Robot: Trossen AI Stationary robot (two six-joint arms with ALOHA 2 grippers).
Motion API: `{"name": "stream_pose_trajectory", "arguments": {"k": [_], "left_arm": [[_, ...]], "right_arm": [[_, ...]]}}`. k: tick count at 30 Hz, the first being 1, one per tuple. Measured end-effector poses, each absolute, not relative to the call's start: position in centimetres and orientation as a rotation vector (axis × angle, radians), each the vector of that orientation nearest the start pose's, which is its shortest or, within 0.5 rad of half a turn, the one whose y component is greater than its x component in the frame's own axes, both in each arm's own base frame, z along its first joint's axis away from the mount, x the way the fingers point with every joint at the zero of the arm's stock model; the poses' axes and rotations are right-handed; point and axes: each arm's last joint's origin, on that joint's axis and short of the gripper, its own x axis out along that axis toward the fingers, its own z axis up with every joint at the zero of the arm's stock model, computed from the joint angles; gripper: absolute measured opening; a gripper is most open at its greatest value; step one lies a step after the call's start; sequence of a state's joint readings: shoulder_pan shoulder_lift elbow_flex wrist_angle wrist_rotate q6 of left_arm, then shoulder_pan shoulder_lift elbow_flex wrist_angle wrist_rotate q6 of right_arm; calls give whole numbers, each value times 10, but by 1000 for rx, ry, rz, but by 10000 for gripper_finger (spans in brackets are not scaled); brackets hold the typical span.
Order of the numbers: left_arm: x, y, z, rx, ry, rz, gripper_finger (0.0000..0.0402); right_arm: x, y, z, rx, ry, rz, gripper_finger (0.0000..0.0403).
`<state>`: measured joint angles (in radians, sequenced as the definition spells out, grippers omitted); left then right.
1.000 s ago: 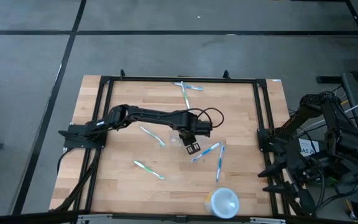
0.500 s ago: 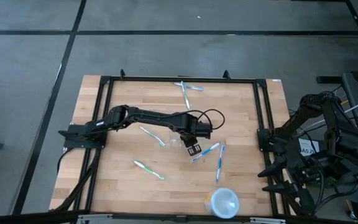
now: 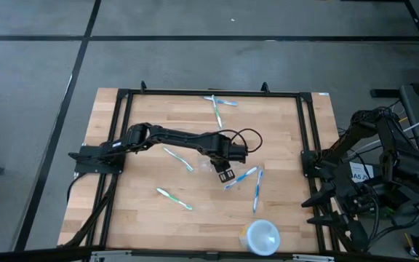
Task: Pick & Place toothbrushing station
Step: Put the blue mouthwash into the transparent organizer, then adjust the top blue mouthwash in the transparent organizer
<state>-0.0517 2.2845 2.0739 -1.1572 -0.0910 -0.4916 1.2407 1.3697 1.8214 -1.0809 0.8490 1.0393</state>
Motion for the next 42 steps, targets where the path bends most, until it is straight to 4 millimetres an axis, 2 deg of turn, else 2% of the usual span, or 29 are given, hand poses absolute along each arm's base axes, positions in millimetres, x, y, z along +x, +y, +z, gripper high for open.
{"name": "stream_pose_trajectory", "arguments": {"k": [4, 8, 32, 42], "left_arm": [[464, -21, 216, -312, 1325, 357, 137], [464, -22, 215, -317, 1330, 348, 152], [460, -22, 234, -311, 1285, 302, 124], [454, -18, 269, -310, 1141, 341, 108]], "right_arm": [[96, 212, 472, 470, 462, 170, 201], [96, 212, 472, 474, 461, 171, 201], [96, 212, 472, 456, 441, 156, 201], [96, 211, 473, 445, 421, 140, 201]]}}
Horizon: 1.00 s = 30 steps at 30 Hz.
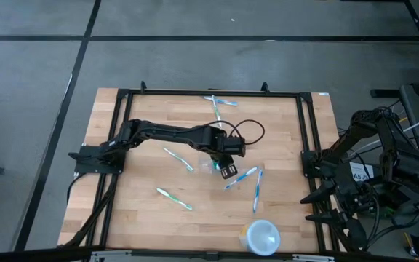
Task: Pick & Place toothbrushing station
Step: Adjust the top blue mouthwash in the transparent organizer
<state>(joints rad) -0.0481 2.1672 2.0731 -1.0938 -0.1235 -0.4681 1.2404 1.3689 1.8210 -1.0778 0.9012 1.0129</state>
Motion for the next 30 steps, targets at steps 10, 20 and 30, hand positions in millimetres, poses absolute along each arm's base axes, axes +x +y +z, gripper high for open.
{"name": "stream_pose_trajectory", "arguments": {"k": [10, 20, 30], "left_arm": [[434, 5, 270, -273, 1265, 514, 51], [434, 28, 263, -340, 1324, 483, 2], [431, 24, 239, -365, 1398, 400, 1]], "right_arm": [[96, 211, 473, 441, 418, 142, 201], [97, 212, 475, 443, 405, 150, 201], [97, 212, 475, 419, 397, 155, 201]]}}
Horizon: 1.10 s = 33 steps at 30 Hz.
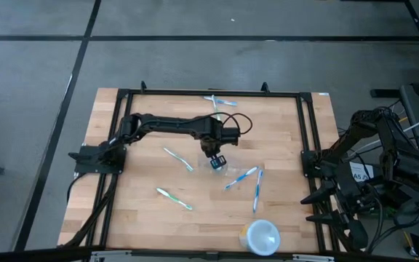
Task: Pick & Place toothbrushing station
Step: Adjust the top blue mouthwash in the transparent organizer, then put the bottom green toothbrush into the transparent organizer
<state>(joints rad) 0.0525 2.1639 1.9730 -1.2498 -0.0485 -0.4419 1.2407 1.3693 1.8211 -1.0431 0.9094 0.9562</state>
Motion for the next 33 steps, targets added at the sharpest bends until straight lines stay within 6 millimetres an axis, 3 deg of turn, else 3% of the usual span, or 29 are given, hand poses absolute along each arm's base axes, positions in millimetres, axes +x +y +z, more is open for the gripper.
{"name": "stream_pose_trajectory", "arguments": {"k": [33], "left_arm": [[437, 12, 239, -307, 1336, 398, 2]], "right_arm": [[97, 212, 476, 405, 383, 144, 201]]}}
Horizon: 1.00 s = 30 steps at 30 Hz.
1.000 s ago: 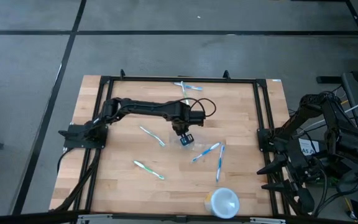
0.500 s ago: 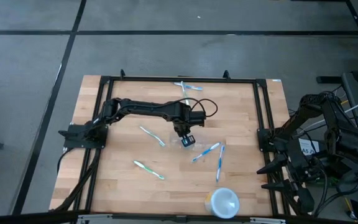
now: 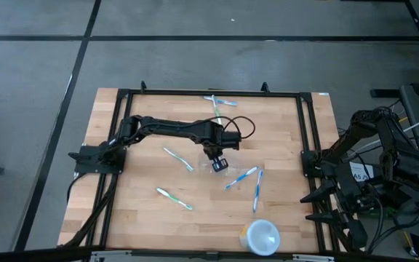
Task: Pick & Place toothbrushing station
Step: Put the bottom green toothbrush into the transparent organizer
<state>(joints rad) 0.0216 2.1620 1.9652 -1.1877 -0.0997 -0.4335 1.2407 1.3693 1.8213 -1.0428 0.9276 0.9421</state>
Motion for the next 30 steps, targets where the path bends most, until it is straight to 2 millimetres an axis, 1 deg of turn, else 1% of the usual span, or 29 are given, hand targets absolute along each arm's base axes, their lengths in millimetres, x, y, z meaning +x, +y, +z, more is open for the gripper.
{"name": "stream_pose_trajectory", "arguments": {"k": [3, 5, 7, 11, 13, 16, 20, 24, 27, 30], "left_arm": [[436, 15, 241, -252, 1323, 430, 2], [431, 20, 250, -207, 1314, 469, 1], [416, 30, 263, -167, 1362, 539, 1], [377, 46, 284, -99, 1559, 656, 2], [366, 47, 292, -148, 1536, 620, 2], [344, 35, 296, -232, 1516, 509, 2], [313, 10, 284, -238, 1518, 366, 16], [285, -13, 276, -268, 1494, 239, 57], [273, -30, 270, -304, 1448, 204, 93], [268, -54, 266, -285, 1362, 109, 124]], "right_arm": [[97, 212, 476, 404, 378, 139, 201], [97, 212, 476, 404, 378, 138, 201], [97, 212, 476, 410, 378, 137, 201], [97, 212, 476, 423, 379, 135, 201], [97, 212, 476, 423, 380, 135, 201], [97, 212, 476, 423, 379, 135, 201], [97, 212, 476, 419, 379, 136, 201], [98, 212, 476, 394, 367, 127, 201], [98, 211, 476, 388, 354, 111, 201], [98, 209, 477, 387, 332, 90, 201]]}}
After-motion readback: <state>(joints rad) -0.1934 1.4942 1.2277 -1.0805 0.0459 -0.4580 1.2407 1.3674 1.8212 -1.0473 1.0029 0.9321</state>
